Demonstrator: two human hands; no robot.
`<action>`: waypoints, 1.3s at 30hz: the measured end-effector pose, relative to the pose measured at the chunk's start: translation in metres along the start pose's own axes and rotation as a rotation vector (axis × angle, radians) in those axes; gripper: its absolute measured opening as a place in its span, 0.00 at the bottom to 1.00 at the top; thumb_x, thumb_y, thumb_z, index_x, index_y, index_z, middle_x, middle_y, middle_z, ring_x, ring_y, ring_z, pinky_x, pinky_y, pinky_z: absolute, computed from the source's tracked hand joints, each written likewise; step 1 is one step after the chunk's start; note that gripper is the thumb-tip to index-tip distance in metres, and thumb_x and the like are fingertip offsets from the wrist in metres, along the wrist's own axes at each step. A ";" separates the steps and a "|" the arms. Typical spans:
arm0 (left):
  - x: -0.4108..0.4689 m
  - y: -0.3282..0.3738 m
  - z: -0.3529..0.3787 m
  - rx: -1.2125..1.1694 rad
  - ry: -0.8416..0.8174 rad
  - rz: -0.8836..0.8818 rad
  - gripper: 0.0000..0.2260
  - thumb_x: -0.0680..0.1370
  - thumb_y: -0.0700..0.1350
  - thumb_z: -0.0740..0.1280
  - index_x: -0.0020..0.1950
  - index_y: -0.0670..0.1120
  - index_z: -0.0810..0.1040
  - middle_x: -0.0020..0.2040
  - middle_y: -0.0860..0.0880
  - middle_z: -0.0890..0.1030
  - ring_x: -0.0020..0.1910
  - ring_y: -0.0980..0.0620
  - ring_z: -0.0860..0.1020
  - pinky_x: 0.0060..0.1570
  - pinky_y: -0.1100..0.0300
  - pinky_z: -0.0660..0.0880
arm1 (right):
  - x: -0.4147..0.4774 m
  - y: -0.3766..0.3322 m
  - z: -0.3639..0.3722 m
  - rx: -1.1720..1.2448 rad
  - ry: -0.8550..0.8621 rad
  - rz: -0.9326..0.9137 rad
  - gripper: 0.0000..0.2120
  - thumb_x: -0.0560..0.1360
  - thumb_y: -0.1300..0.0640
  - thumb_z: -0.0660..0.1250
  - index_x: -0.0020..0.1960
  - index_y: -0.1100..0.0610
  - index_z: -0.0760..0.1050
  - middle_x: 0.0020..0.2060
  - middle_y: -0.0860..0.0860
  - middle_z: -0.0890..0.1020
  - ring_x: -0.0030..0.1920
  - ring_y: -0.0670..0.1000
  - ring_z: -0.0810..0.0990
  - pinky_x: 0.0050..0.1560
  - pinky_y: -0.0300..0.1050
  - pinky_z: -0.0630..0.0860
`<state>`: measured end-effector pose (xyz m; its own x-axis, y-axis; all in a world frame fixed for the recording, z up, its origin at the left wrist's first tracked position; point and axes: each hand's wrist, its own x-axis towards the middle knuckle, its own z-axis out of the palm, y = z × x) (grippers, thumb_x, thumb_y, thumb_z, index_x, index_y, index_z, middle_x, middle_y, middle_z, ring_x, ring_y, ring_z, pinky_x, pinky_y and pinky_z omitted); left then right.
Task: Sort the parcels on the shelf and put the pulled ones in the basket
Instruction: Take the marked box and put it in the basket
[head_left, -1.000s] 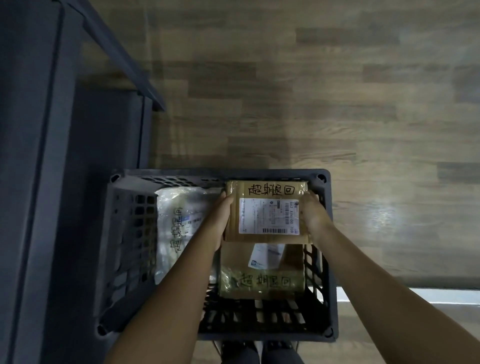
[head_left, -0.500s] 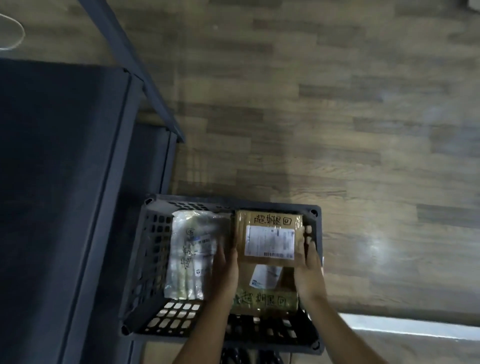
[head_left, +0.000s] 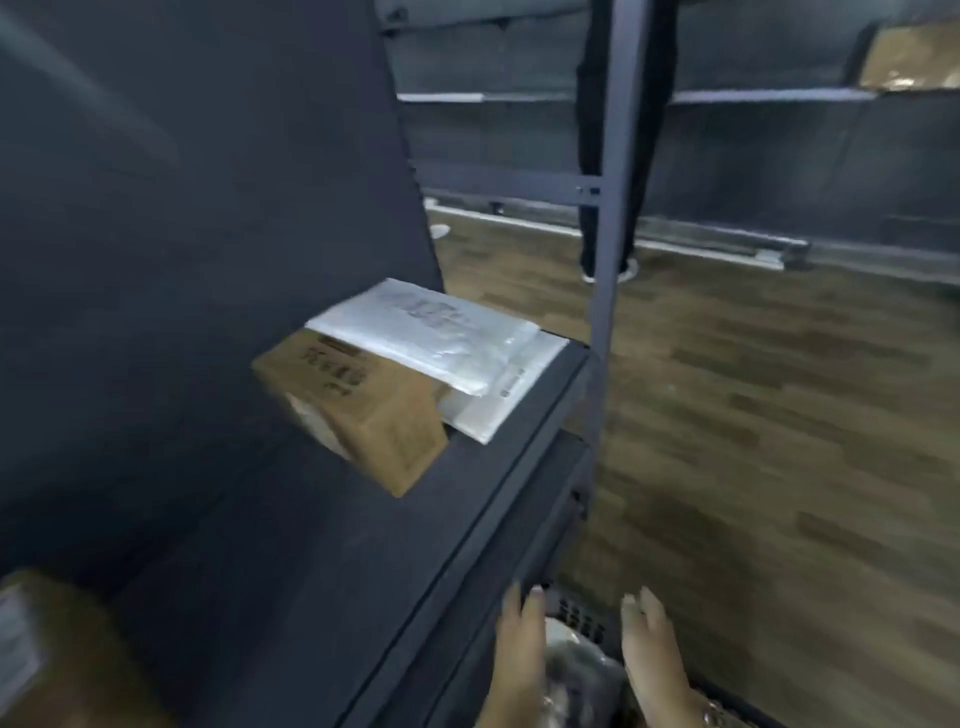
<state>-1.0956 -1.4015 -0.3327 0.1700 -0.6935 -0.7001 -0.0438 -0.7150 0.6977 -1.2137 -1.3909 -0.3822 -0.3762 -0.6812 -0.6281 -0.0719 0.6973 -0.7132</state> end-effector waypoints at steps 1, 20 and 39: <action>-0.015 0.012 -0.021 -0.053 0.035 0.029 0.25 0.83 0.52 0.54 0.78 0.47 0.54 0.78 0.49 0.56 0.76 0.48 0.57 0.73 0.55 0.57 | -0.017 -0.025 0.008 -0.006 -0.044 -0.075 0.24 0.82 0.51 0.52 0.76 0.59 0.57 0.75 0.55 0.60 0.74 0.56 0.60 0.72 0.51 0.59; -0.174 0.058 -0.304 -0.254 0.485 0.333 0.24 0.82 0.53 0.53 0.77 0.48 0.55 0.77 0.48 0.58 0.75 0.47 0.59 0.71 0.49 0.59 | -0.280 -0.156 0.180 -0.482 -0.649 -0.856 0.27 0.82 0.49 0.53 0.77 0.54 0.51 0.77 0.51 0.53 0.75 0.52 0.58 0.70 0.47 0.62; -0.067 0.131 -0.342 -0.042 0.255 0.318 0.25 0.82 0.55 0.53 0.78 0.49 0.55 0.77 0.48 0.57 0.76 0.47 0.57 0.72 0.52 0.57 | -0.206 -0.224 0.220 -0.479 -0.324 -0.750 0.27 0.81 0.47 0.54 0.77 0.56 0.56 0.75 0.57 0.60 0.75 0.57 0.58 0.74 0.49 0.55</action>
<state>-0.7765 -1.4185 -0.1423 0.3929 -0.8316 -0.3924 -0.0943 -0.4609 0.8824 -0.9168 -1.4554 -0.1616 0.1923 -0.9674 -0.1649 -0.5897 0.0204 -0.8074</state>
